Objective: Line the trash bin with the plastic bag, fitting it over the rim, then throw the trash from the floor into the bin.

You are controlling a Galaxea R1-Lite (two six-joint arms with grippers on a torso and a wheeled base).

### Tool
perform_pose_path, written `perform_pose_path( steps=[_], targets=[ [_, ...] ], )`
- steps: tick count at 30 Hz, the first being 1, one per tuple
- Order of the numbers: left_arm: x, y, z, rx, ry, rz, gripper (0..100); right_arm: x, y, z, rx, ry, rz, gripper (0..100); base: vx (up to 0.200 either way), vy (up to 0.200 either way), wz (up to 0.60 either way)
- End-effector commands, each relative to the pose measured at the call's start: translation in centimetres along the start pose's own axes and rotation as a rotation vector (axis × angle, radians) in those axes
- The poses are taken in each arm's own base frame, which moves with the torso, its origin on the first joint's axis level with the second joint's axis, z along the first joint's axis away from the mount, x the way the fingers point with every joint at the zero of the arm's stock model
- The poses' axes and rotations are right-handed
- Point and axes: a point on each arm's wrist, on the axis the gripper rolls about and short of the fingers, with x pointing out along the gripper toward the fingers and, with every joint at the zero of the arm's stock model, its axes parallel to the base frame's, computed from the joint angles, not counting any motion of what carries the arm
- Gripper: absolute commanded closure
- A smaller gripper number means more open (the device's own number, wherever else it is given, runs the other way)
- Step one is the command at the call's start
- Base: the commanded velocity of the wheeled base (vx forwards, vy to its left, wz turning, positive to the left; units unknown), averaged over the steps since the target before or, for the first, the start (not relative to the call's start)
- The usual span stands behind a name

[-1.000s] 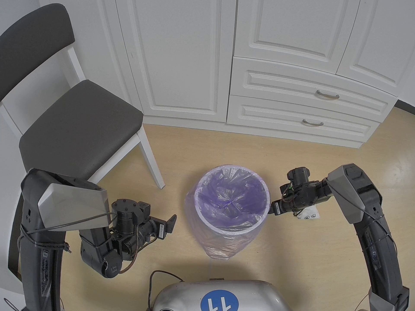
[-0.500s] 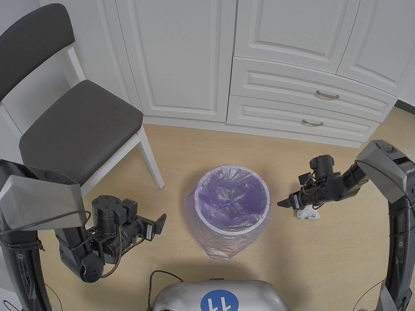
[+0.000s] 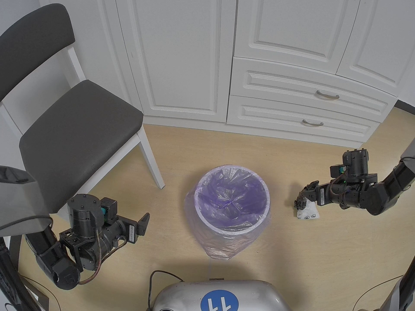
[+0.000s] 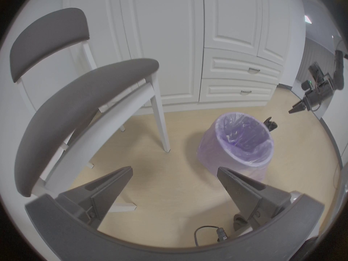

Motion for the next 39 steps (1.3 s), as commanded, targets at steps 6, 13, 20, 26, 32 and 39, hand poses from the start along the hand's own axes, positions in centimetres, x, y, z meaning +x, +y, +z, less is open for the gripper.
perform_pose_path(
  steps=[6, 13, 20, 26, 32, 39],
  targets=[
    [-5.2, 0.5, 2.1, -0.067, -0.112, -0.033, 0, -8.7, -0.8, 0.4, 0.061, -0.118, -0.058, 0, 0.0, 0.0, 0.0],
    [-7.6, 1.3, 3.2, -0.123, -0.196, -0.034, 0, -13.3, -1.6, 1.4, 0.057, -0.183, -0.2, 0, 0.0, 0.0, 0.0],
    [-8.4, 1.3, 5.8, -0.132, -0.235, -0.046, 0, -18.7, -1.8, 2.1, -0.003, -0.298, -0.219, 0, 0.0, 0.0, 0.0],
    [-11.3, 1.6, 9.9, -0.168, -0.283, -0.083, 0, -21.9, -1.6, 2.3, 0.0, -0.382, -0.207, 0, 0.0, 0.0, 0.0],
    [-15.2, 2.3, 11.4, -0.296, -0.253, -0.148, 0, -22.4, -1.7, 3.3, 0.031, -0.336, -0.194, 0, 0.0, 0.0, 0.0],
    [-15.2, 2.5, 10.9, -0.292, -0.166, -0.131, 0, -19.8, -1.5, 6.8, 0.248, -0.07, -0.08, 0, 0.0, 0.0, 0.0]
  ],
)
